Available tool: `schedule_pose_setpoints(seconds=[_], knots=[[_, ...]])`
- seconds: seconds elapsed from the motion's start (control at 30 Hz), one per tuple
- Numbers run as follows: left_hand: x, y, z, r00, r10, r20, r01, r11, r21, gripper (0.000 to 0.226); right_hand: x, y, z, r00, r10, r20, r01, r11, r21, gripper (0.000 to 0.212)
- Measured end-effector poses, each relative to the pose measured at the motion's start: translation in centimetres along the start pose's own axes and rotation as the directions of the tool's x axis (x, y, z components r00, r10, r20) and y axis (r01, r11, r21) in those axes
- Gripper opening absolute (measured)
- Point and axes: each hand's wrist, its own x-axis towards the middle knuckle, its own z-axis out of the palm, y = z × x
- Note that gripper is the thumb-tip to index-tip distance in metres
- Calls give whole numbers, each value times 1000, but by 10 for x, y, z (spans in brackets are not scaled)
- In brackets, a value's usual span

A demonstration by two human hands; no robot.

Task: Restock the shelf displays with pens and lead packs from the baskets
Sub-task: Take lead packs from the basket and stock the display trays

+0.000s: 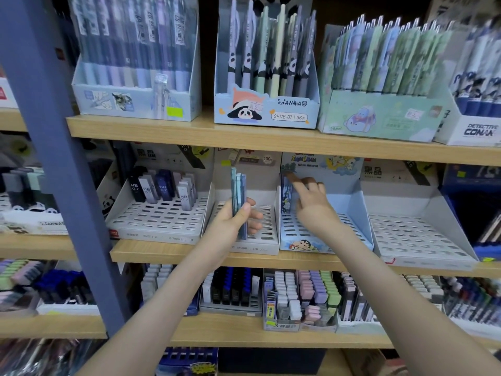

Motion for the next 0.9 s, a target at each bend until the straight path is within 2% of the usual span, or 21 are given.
schedule_pose_setpoints(seconds=[0.1,0.17,0.23,0.27,0.3,0.37,0.43,0.57,0.73,0.83,0.9], knots=[[-1,1,1,1000,-2,10,3,1000,-19,16,-2,-1,-2,1000,-2,-6,2,1000,-3,72],[-3,2,1,999,-11,45,14,998,-67,17,-8,-5,-5,988,-68,-140,72,997,25,58],[-6,5,2,992,-26,123,38,995,-96,19,-19,-18,-9,956,-103,-273,160,967,196,40],[-8,6,4,985,-42,170,58,994,-91,20,-25,-27,-13,960,-95,-264,179,932,315,34],[-9,7,6,975,-61,214,79,994,-81,20,-33,-37,-16,976,-91,-196,170,883,438,30],[-11,8,12,954,-81,287,99,994,-49,20,-45,-53,-21,995,-103,4,75,755,651,29],[-13,9,17,943,-81,324,90,996,-15,20,-52,-57,-24,991,-87,100,-17,666,745,31],[-13,10,17,947,-76,313,83,997,-8,22,-53,-49,-31,996,-33,88,-52,588,807,23],[-12,10,15,946,-123,301,120,992,27,22,-45,-36,-39,990,138,11,-85,544,835,24],[-12,7,15,962,-107,252,89,993,82,17,-38,-24,-42,965,259,-34,-88,442,893,19],[-10,5,12,980,-66,186,50,995,88,16,-32,-12,-40,932,353,-80,-91,444,891,22]])
